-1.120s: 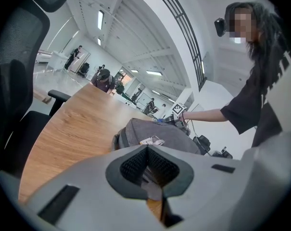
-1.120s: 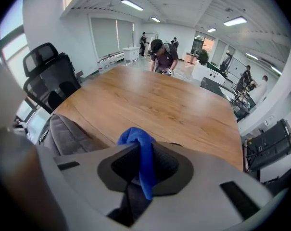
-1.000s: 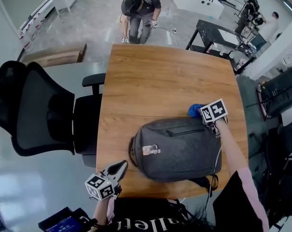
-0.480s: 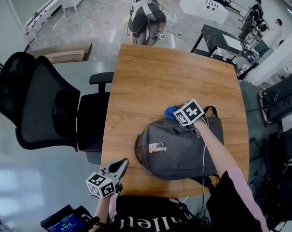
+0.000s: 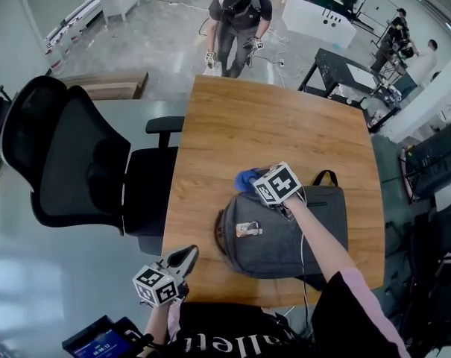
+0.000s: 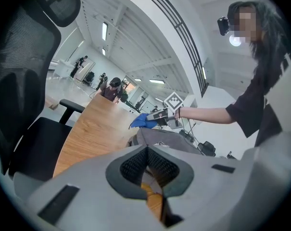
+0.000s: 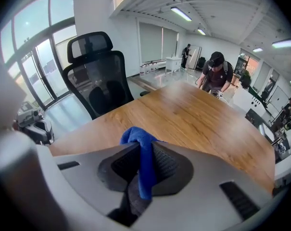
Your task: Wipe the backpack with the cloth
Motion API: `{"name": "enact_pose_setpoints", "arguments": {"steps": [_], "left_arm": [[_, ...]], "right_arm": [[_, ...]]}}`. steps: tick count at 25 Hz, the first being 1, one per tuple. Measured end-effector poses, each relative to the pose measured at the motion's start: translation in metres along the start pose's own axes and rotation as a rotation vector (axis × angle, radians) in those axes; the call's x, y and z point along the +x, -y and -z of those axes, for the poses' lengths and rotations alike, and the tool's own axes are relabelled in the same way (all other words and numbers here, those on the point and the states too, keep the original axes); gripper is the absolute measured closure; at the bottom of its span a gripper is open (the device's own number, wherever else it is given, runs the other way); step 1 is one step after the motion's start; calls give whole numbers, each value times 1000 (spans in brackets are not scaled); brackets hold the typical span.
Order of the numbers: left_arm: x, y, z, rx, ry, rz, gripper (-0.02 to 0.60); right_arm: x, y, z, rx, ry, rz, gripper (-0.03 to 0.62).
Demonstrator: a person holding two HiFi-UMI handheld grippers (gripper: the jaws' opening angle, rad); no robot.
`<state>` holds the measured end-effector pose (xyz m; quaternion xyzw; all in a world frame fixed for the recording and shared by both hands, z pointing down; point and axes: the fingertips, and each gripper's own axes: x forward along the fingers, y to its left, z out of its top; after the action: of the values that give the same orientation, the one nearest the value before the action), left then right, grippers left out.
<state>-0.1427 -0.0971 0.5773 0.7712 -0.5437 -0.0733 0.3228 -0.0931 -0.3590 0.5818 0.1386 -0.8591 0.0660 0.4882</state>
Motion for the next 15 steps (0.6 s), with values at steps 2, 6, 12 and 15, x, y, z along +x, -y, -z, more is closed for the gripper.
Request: {"name": "enact_pose_setpoints", "arguments": {"steps": [2, 6, 12, 15], "left_arm": [[-5, 1, -1, 2, -1, 0, 581], [-8, 2, 2, 4, -9, 7, 580], [-4, 9, 6, 17, -30, 48, 580], [-4, 13, 10, 20, -44, 62, 580]], "right_arm": [[-13, 0, -3, 8, 32, 48, 530], [-31, -17, 6, 42, 76, 37, 530], [-47, -51, 34, 45, 96, 31, 530], [-56, -70, 43, 49, 104, 21, 530]]}}
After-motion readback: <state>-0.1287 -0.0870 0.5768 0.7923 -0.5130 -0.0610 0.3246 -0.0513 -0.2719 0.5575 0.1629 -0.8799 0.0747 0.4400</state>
